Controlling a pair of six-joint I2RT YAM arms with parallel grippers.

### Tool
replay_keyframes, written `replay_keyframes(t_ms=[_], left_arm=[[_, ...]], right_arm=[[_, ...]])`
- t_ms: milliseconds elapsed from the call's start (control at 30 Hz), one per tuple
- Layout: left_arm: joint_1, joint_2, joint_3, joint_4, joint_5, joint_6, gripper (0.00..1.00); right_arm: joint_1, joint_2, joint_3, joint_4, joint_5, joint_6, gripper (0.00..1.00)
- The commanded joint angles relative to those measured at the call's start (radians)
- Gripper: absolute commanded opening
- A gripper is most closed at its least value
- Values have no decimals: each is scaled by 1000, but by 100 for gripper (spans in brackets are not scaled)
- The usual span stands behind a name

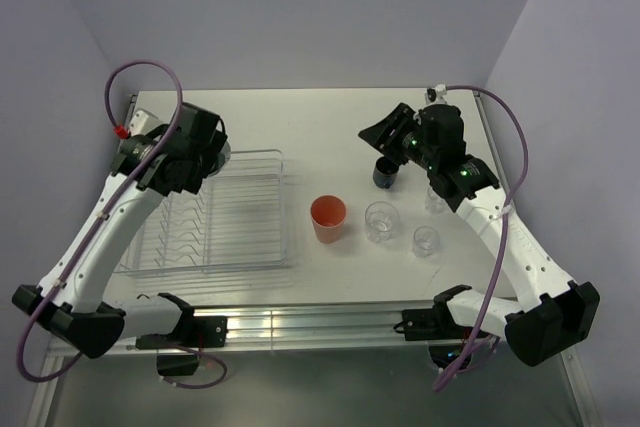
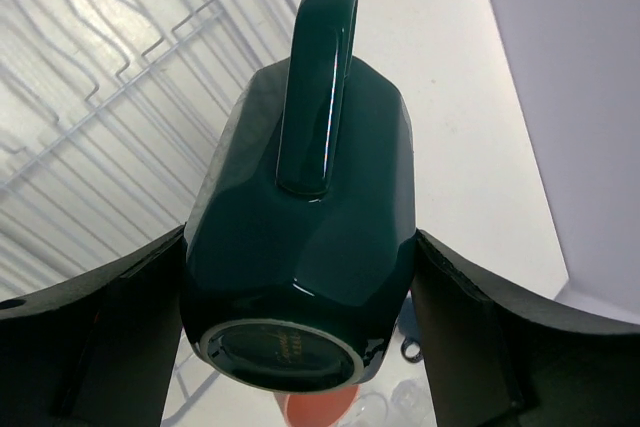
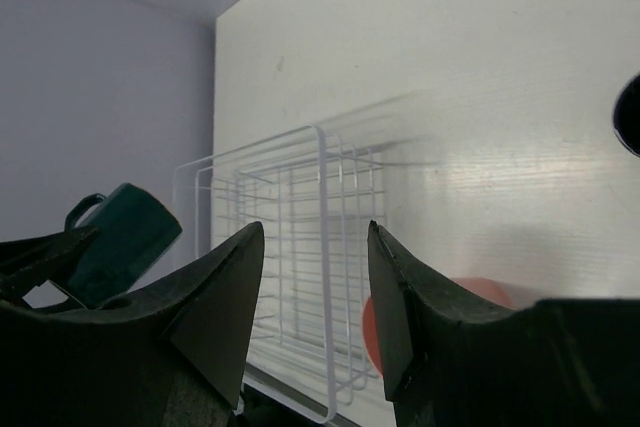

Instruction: Load the cups into the dish rack

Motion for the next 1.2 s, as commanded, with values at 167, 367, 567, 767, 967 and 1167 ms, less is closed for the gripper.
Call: replay_keyframes(t_ms=[167,367,567,767,967,1167], left_arm=[[9,78,98,-174,-57,-347,0],[37,118,63,-172,18,-458,0],[50,160,9,-160,96,-557,0],[92,212,-14,-119,136,-535,0],[179,252,-54,-51,199,-400,0],[231,295,-74,0,246,-314,0]], right_arm=[[6,-21,55,-86,104,6,54],[6,-16,73,-119,133,17,57],[6,-24,79,-138,150,28,58],[6,-18,85,-158,150,28,59],[2,-19,73,-165,192,23,59],[2,-7,73,-161,187,34,59]])
